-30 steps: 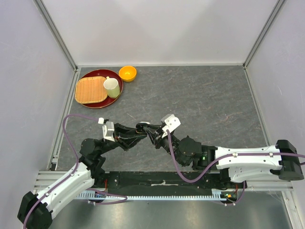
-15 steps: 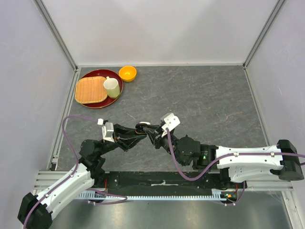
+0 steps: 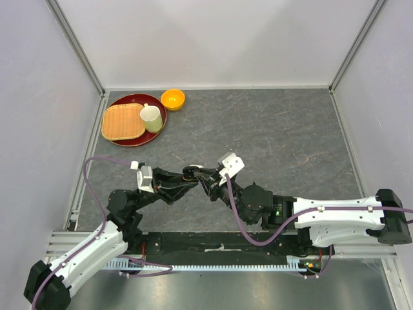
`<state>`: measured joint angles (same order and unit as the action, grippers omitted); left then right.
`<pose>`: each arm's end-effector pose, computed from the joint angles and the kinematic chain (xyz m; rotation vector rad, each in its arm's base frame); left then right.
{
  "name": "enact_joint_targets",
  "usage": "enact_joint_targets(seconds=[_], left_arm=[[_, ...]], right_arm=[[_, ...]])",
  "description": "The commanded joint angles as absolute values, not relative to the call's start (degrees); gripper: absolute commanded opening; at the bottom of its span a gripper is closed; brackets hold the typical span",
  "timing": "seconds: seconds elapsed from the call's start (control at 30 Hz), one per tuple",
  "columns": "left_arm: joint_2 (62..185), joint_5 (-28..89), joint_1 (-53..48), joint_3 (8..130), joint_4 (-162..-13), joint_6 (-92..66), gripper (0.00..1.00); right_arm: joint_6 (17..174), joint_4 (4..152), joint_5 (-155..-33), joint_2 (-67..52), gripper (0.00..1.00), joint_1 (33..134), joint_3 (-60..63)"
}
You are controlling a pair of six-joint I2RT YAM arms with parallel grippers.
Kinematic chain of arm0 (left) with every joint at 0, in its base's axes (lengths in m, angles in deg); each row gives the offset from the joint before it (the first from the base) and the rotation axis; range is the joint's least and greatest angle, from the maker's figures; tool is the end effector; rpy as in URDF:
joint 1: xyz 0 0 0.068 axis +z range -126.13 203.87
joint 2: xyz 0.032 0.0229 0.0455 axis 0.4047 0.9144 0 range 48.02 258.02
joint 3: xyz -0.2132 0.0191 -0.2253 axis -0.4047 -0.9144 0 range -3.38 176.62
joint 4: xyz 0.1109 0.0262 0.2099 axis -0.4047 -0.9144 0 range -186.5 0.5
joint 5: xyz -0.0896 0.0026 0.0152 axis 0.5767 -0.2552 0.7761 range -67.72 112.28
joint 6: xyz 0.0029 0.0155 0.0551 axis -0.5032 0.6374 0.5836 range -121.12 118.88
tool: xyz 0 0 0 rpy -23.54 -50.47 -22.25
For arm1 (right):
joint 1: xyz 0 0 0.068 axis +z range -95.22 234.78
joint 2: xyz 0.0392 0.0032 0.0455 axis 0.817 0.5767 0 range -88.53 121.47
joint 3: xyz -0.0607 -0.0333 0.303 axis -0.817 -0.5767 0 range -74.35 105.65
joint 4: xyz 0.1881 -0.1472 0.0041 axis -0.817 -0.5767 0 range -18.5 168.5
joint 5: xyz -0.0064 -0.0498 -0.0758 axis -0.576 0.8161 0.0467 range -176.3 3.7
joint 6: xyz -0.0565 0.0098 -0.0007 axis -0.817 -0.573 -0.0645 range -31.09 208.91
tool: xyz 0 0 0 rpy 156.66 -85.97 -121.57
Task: Insert the wireless bluetooth earbuds into the charging case
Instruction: Place the earbud in the charging case.
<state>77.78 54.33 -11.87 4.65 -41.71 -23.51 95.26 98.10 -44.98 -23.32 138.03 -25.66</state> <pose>0.0535 -0.0650 0.2856 0.6649 1.0901 -1.1941 0.0533 0.2212 0.3890 -0.4531 1.5050 0.6952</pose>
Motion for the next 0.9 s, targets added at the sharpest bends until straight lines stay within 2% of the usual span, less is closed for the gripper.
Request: enact_joint_targets(seconds=[0.0,0.87], left_arm=[[77.73,54.89,-11.81,5.32,-35.54,-21.24,0.02],[77.20,54.45,-11.90,5.94,-37.38,-20.45,0.02]], right_arm=[[92.61,98.80,-42.62,-23.49,0.00,137.40,-23.55],[92.34,100.38,-45.60,-24.36,0.00,136.87,-23.37]])
